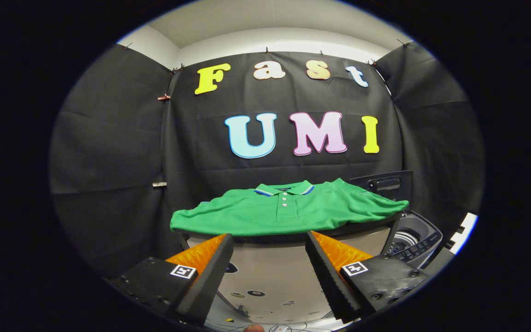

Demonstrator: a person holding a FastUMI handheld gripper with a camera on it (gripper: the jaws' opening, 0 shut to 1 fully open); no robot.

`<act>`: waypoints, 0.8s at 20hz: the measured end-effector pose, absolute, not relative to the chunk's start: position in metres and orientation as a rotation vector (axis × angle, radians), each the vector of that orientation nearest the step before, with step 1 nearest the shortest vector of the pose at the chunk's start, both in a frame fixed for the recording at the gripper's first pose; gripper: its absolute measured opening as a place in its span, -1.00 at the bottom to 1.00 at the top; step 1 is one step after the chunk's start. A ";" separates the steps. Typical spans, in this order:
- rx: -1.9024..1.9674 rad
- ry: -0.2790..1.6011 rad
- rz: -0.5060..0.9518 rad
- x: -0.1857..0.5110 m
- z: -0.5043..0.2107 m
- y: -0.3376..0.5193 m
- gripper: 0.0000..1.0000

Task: Put the clothes into the washing machine and then close the washing machine lid.

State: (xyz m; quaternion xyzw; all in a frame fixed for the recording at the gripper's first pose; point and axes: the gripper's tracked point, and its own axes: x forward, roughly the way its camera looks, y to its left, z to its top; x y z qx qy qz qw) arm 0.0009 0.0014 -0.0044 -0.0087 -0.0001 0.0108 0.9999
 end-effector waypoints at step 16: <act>0.016 0.026 0.004 0.005 -0.006 -0.004 0.97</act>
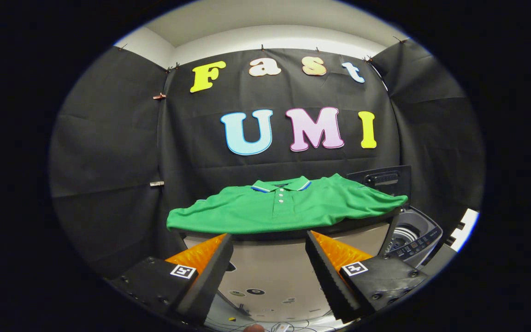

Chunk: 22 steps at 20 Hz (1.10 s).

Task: Put the clothes into the washing machine and then close the washing machine lid.

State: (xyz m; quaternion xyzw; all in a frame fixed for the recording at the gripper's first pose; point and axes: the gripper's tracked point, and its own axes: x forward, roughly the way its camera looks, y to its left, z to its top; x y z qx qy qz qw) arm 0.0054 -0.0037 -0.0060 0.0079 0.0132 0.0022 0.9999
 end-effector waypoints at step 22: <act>0.012 0.166 -0.063 0.156 0.085 -0.025 0.97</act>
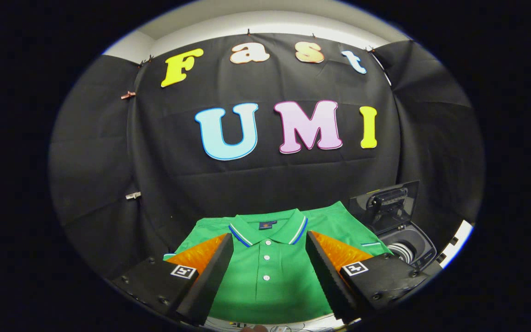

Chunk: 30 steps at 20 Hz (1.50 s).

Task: Put the clothes into the washing machine and then close the washing machine lid.

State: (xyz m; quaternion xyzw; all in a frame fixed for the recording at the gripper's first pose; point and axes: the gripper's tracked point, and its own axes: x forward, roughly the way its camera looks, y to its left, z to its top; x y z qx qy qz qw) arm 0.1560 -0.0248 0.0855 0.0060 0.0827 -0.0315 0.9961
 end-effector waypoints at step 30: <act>-0.069 0.947 -0.098 0.216 -0.015 -0.068 -0.42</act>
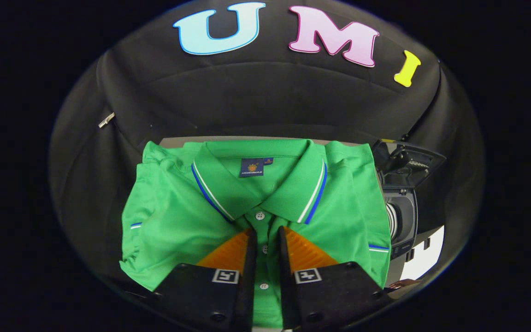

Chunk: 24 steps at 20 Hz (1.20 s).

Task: Put the clothes into the washing machine and then close the washing machine lid.

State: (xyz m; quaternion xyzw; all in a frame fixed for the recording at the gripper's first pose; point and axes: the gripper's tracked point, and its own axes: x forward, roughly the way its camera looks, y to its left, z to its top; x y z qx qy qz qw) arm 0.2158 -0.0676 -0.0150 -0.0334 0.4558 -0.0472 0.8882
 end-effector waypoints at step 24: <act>-0.111 0.468 -0.079 0.203 0.068 -0.037 -0.89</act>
